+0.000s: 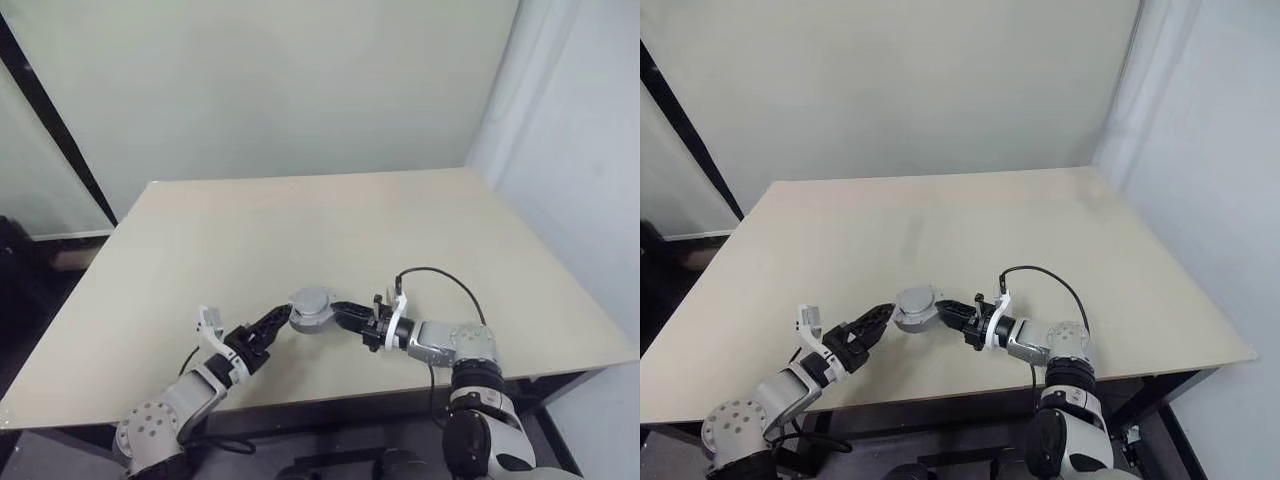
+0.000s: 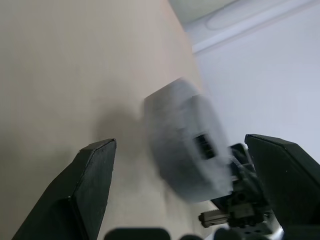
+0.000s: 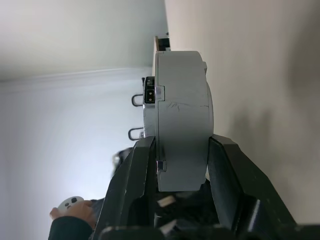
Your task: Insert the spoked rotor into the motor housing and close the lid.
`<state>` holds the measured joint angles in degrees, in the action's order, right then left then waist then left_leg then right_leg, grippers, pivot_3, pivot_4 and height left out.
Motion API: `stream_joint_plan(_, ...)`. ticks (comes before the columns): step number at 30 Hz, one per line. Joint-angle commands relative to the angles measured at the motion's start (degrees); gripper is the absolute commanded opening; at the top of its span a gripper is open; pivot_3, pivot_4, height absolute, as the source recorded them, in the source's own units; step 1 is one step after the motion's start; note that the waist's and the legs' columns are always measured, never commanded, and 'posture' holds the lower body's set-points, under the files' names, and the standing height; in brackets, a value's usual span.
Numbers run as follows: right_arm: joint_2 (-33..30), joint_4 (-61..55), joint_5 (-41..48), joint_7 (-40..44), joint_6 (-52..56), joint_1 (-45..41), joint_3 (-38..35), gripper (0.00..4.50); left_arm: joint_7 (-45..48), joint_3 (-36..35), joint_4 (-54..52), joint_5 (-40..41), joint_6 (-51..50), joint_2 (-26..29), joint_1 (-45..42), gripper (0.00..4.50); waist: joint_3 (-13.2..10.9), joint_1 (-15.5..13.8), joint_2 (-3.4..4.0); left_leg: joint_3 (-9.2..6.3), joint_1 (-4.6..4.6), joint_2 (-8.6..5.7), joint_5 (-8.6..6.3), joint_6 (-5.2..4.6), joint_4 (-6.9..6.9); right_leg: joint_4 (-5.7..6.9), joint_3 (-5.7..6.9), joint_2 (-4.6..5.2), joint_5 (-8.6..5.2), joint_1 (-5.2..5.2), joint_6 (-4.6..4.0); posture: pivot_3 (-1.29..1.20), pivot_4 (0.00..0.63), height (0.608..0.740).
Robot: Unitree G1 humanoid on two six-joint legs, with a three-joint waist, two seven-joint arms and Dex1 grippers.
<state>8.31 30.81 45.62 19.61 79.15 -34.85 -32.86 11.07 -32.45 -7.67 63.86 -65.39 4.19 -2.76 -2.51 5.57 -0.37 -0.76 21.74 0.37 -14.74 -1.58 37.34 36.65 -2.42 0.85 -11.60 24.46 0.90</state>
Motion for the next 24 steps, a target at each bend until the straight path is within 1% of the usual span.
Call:
stream_joint_plan(1, 4.77, -3.41, 4.91, 0.23, 1.32, -4.29, 1.06, 1.21, -0.88, 0.27, 0.35, 3.62, 2.01, -1.39, -1.37, 4.50, 0.00, 0.00, 0.00, 0.00, 0.00, 0.00, 0.00, 0.00, 0.00, 0.00, 0.00, 0.00, 0.00, 0.00, 0.00, 0.00, 0.000, 0.740)
stream_joint_plan(6, 5.06, -4.54, 6.05, -0.36, 2.86, -3.31, 3.39, 1.21, -1.71, 1.53, 2.07, 6.58, 3.99, -3.83, -2.97, 4.50, 0.00, -0.01, -0.01, -0.01, 0.01, -0.02, 0.00, 0.00, 0.05, 0.00, 0.00, 0.00, 0.00, -0.02, 0.00, 0.00, 0.000, 0.740)
stream_joint_plan(12, 4.93, -4.96, 6.73, -0.89, 3.22, -1.78, 4.93, 1.21, -1.68, 4.67, 3.98, 6.81, 4.79, -4.89, -3.04, 4.50, 0.00, -0.01, -0.01, -0.02, 0.03, -0.07, 0.00, 0.00, 0.10, 0.00, -0.02, 0.00, 0.00, -0.04, 0.00, 0.00, 0.000, 0.740)
stream_joint_plan(15, 4.95, -4.98, 7.17, -1.39, 3.14, -1.62, 4.78, 1.21, -2.29, 5.38, 4.49, 7.41, 4.51, -4.90, -2.60, 3.93, 0.00, -0.01, -0.01, -0.05, 0.09, -0.08, 0.00, -0.01, 0.17, 0.00, -0.02, 0.00, 0.00, -0.04, 0.00, 0.00, 0.000, 0.740)
stream_joint_plan(16, 4.91, -4.97, 7.33, -1.54, 3.12, -1.60, 4.74, 1.21, -2.34, 5.49, 4.50, 7.65, 4.44, -4.77, -2.39, 3.53, 0.00, -0.01, -0.01, -0.07, 0.11, -0.08, 0.00, -0.01, 0.20, 0.00, -0.02, -0.01, 0.00, -0.04, 0.00, 0.00, 0.000, 0.740)
stream_joint_plan(19, 4.67, -4.81, 7.92, -2.15, 2.91, -1.71, 4.58, 1.21, -2.81, 5.71, 4.44, 8.59, 4.44, -4.24, -1.86, 2.64, 0.00, 0.01, -0.01, -0.09, 0.15, -0.08, -0.01, -0.02, 0.28, 0.01, -0.01, -0.01, 0.00, -0.03, 0.00, 0.00, 0.000, 0.740)
stream_joint_plan(20, 4.60, -4.73, 8.15, -2.32, 2.86, -1.74, 4.57, 1.21, -3.06, 5.83, 4.44, 9.02, 4.59, -4.04, -1.76, 2.49, 0.00, 0.00, -0.01, -0.08, 0.15, -0.08, -0.01, -0.02, 0.30, 0.01, -0.01, -0.01, 0.00, -0.03, 0.00, 0.00, 0.000, 0.740)
stream_joint_plan(24, 4.49, -4.70, 8.74, -3.01, 2.05, -1.57, 4.87, 1.21, -4.13, 6.21, 4.33, 10.55, 5.61, -3.77, -1.55, 2.36, 0.00, 0.00, -0.01, -0.09, 0.18, -0.08, -0.01, -0.03, 0.37, 0.02, -0.01, -0.02, 0.00, -0.04, 0.00, 0.00, 0.000, 0.740)
